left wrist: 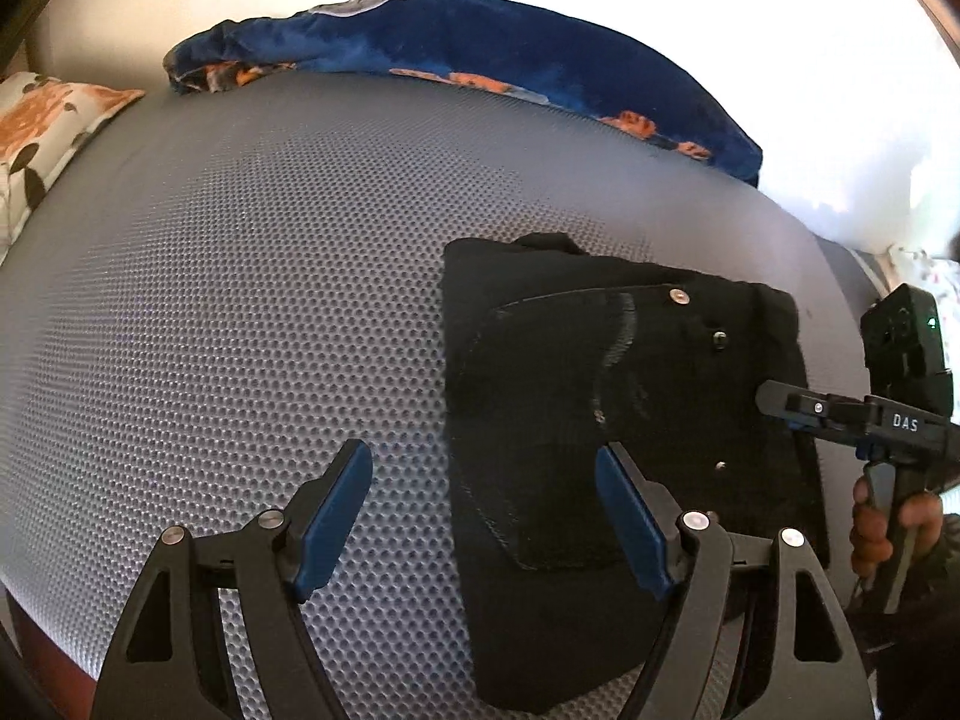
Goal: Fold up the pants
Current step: 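Grasp the folded edge with the right gripper and fold the jeans over again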
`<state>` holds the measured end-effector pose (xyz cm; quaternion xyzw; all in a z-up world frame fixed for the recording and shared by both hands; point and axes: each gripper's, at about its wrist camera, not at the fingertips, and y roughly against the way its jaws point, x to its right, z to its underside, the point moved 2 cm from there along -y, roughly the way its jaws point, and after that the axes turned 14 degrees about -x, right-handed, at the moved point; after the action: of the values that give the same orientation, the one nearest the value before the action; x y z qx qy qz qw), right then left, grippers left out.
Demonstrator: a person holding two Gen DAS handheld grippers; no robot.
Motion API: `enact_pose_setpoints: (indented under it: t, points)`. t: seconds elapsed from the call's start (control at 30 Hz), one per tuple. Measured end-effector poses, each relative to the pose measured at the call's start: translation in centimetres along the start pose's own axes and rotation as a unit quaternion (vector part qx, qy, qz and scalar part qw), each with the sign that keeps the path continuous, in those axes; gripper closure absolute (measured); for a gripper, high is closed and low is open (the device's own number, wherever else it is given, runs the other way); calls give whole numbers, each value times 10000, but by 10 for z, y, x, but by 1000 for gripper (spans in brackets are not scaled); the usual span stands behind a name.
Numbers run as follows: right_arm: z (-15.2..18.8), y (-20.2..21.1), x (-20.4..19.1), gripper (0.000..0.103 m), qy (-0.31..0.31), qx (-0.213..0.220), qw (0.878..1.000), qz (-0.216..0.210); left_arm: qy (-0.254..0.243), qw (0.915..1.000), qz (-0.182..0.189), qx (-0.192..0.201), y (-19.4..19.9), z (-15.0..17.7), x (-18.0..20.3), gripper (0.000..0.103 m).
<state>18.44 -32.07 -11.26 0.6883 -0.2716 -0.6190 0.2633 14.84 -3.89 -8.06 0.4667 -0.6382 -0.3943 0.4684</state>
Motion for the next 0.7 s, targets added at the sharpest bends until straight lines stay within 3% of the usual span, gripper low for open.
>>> enact_pose_setpoints:
  t: [0.13,0.23,0.43,0.7]
  points:
    - [-8,-9,-4,53,33,-55,9999,-139,-2,9999,-154,-8,-2,-2,-2,26]
    - [-10,-13,-8,71,-54,-82,9999,-31,9,9997,-234,-4,-3,-2,-2,26]
    - [-1,-2,-27,89,-64,148,9992,356,-115,9991,-409,24,-5,-4,6,26]
    - [13,18,-63,92,-19,431,9954,854,-74,9993,-355,19,-3,-6,6,26]
